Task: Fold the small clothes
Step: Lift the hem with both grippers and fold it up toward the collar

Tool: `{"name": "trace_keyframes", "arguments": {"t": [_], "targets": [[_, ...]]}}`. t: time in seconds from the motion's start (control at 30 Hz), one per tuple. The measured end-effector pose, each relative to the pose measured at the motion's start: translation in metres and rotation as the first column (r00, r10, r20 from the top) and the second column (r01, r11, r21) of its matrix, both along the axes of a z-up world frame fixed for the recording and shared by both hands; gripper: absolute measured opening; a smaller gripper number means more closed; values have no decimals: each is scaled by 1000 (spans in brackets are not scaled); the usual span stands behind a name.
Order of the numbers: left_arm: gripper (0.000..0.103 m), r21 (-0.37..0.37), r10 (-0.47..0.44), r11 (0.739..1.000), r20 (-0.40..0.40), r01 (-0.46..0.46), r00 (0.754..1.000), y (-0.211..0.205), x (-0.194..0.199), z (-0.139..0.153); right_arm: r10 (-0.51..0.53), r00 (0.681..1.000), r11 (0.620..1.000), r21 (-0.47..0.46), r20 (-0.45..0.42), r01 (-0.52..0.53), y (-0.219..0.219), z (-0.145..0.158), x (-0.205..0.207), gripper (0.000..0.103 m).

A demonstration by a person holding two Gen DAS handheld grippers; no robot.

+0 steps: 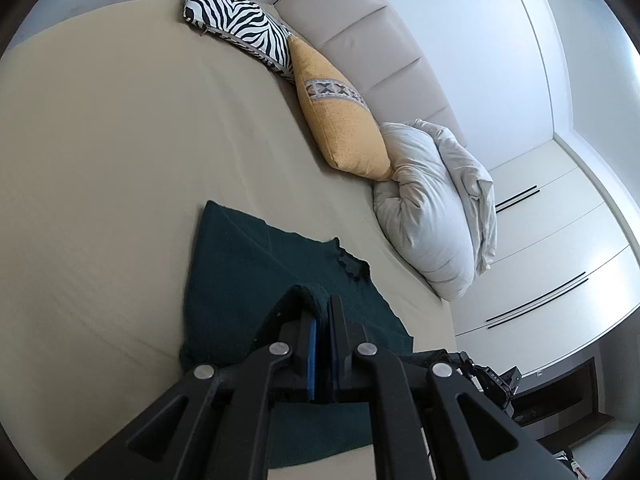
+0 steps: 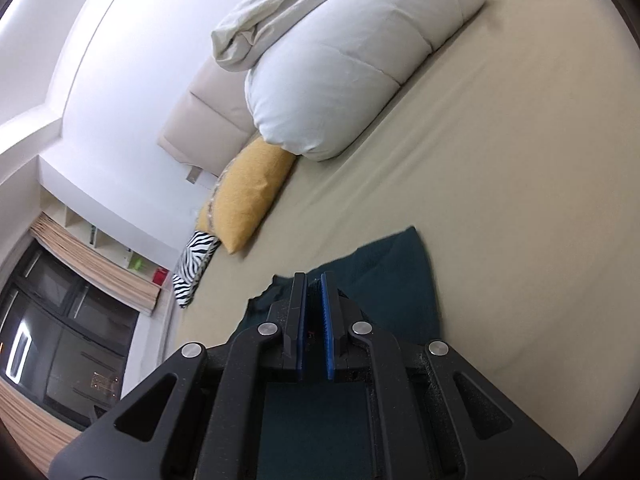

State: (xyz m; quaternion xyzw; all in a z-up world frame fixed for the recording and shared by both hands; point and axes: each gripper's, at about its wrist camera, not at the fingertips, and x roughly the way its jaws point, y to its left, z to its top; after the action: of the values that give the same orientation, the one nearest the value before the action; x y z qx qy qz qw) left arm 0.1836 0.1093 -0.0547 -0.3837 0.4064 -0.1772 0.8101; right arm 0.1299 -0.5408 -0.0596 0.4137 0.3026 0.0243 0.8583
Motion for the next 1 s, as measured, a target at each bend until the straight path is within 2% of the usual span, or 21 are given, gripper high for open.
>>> {"name": "trace_keyframes", "arguments": {"t": [0.17,0.33,0.57,0.63,0.87,0.9,0.97,1.0], "targets": [[5,22,10,1000,-33,-10,999,-1,34,-19,-18,999,1000,-10,-43,17,-3,-24,53,6],[5,35,15,999,-63,-12,998,-1,62,-33,-40,996,999,-27,-81,38,-7,-48,86,6],[5,56,23,998,-86,-18,996,-9,99,-42,-57,992,997,-65,-108,51,-15,-63,130,6],[6,65,28,998,-93,-22,995,-10,110,-47,-65,991,995,-84,-117,56,-17,-67,145,1],[7,87,1,996,-190,16,982,-19,150,-85,-79,984,993,-104,-158,63,-25,-85,182,1],[8,84,-4,996,-190,20,982,-21,150,-86,-69,983,992,-119,-171,49,-21,-88,185,7],[15,106,-20,994,-169,38,985,-22,144,-80,-61,978,979,-205,-199,20,-10,-89,186,7],[23,121,-21,992,-158,40,987,-22,139,-76,-53,977,973,-230,-206,4,-8,-89,186,8]]}}
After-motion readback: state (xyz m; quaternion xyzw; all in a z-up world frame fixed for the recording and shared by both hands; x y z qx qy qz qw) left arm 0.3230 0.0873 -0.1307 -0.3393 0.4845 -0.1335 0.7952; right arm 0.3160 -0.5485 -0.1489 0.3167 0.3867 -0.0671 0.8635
